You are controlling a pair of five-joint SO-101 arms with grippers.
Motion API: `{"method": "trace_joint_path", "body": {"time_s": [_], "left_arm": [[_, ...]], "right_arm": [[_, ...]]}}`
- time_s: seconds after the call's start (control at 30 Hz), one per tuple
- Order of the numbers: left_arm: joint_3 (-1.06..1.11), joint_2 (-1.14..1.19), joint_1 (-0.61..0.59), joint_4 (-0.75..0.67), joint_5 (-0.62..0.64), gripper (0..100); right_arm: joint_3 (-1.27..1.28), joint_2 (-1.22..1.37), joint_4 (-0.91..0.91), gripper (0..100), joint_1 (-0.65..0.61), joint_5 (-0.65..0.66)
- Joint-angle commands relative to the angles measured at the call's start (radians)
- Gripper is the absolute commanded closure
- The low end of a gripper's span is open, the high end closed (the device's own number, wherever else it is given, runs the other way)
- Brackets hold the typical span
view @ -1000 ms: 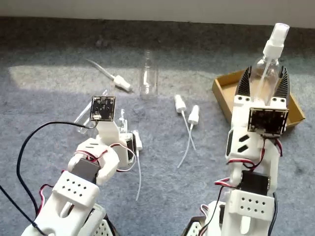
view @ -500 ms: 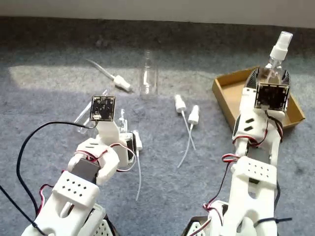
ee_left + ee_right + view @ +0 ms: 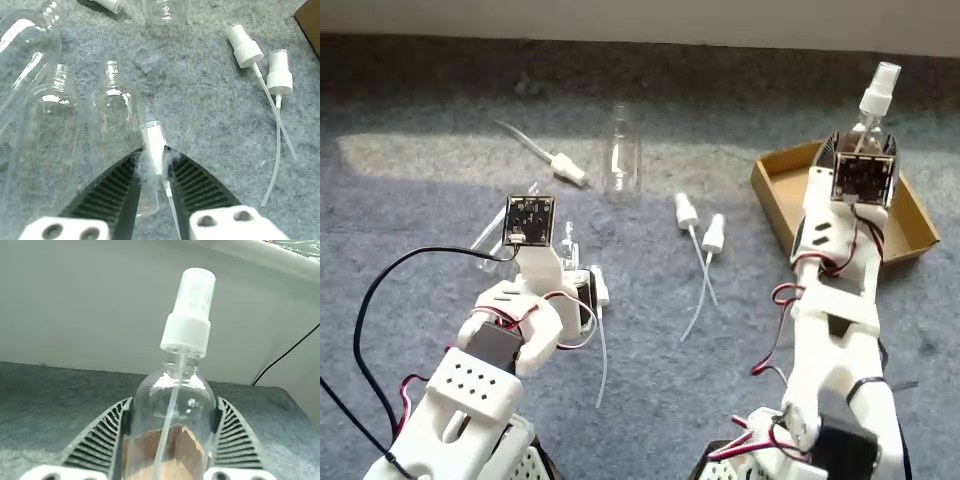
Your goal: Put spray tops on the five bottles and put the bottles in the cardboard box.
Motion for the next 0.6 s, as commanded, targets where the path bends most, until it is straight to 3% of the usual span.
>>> {"method": "trace_joint_path", "body": {"time_s": [0.0,0.13,0.37,0.57], "left_arm": [[-0.002,-0.016,-0.010,-0.020,-0.003,98],[0.018,-0.016,-0.008,-0.035,-0.003,98],[0.131,-0.016,-0.010,-0.249,-0.003,98],[0.159,-0.016,-0.010,-0.298,-0.003,98]], "right_arm": [[-0.163,0.096,-0.033,87.5,0.030,0.000],[-0.272,0.228,-0.033,87.5,0.050,0.000],[-0.412,0.398,-0.041,87.6,0.053,-0.006],[-0.447,0.549,-0.315,87.7,0.047,-0.006]]}}
